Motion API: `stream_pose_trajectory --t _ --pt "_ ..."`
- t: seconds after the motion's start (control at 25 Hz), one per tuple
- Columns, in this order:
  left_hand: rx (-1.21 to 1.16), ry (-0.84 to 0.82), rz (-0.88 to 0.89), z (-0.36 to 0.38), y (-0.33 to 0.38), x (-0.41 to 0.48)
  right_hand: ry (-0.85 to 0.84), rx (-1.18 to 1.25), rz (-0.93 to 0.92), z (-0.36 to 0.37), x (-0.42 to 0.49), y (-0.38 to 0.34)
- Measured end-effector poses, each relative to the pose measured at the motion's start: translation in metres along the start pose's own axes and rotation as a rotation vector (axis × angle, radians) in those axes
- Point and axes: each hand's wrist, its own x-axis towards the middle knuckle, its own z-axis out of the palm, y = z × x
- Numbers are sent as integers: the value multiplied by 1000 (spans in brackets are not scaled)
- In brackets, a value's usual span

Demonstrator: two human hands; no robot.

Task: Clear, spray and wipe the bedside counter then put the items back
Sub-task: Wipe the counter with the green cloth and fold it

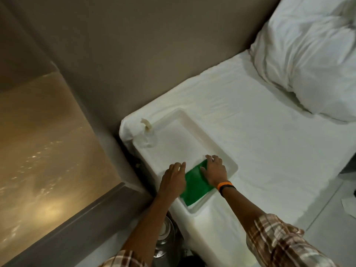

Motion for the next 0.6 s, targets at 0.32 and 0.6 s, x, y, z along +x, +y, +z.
stream_pose_trajectory --t 0.32,0.6 --pt "-257 -30 -110 55 7 19 146 271 -17 30 21 17" --pt "-614 282 -49 -81 13 -65 -1 707 -200 -122 -49 -56"
